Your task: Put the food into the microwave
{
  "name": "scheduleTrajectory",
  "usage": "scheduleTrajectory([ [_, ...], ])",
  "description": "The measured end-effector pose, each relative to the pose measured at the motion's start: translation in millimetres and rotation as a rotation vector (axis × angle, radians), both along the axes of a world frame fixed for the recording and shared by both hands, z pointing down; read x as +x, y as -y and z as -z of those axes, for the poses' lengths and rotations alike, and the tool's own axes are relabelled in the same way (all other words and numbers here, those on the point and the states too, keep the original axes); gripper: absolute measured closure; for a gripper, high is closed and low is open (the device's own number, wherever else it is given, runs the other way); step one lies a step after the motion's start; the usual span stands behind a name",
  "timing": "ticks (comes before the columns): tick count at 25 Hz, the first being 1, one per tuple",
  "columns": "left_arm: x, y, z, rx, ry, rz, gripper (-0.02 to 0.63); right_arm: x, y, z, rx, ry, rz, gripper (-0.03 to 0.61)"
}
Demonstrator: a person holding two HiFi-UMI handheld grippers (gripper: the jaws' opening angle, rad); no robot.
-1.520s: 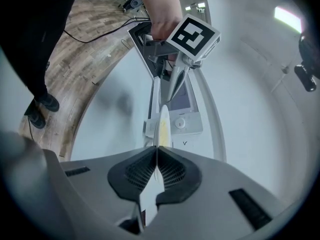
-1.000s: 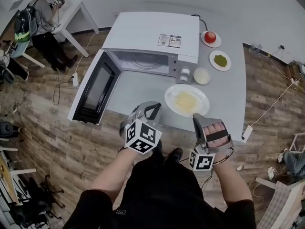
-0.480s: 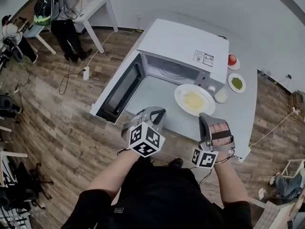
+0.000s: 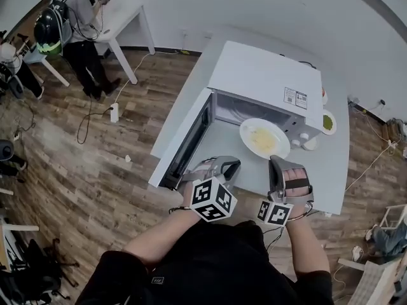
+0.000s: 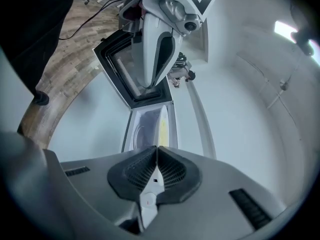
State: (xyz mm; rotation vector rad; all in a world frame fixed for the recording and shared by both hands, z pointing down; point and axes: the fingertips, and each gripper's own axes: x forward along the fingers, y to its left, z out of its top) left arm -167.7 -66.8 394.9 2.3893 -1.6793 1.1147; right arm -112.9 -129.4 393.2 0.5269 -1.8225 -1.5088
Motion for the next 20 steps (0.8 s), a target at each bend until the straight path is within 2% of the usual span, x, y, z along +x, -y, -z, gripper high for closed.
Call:
scheduleTrajectory([
  [7, -6.0, 14.2, -11.3, -0.004, -0.026, -0.031, 0.606, -30.1, 9.6, -20.6, -0.034, -0.014, -0.012, 0.555],
  [15, -21.2, 42.5, -34.1, -0.035, -0.025, 0.028, 0.606, -55.1, 52.3, -60.3, -0.073, -0.027, 0.008, 0.555],
  [20, -39.5, 70.7, -49.3, -0.032, -0.024, 0.072, 0.606, -81.7, 88.7, -87.0, -0.050, -0.042, 0.006, 0.555],
])
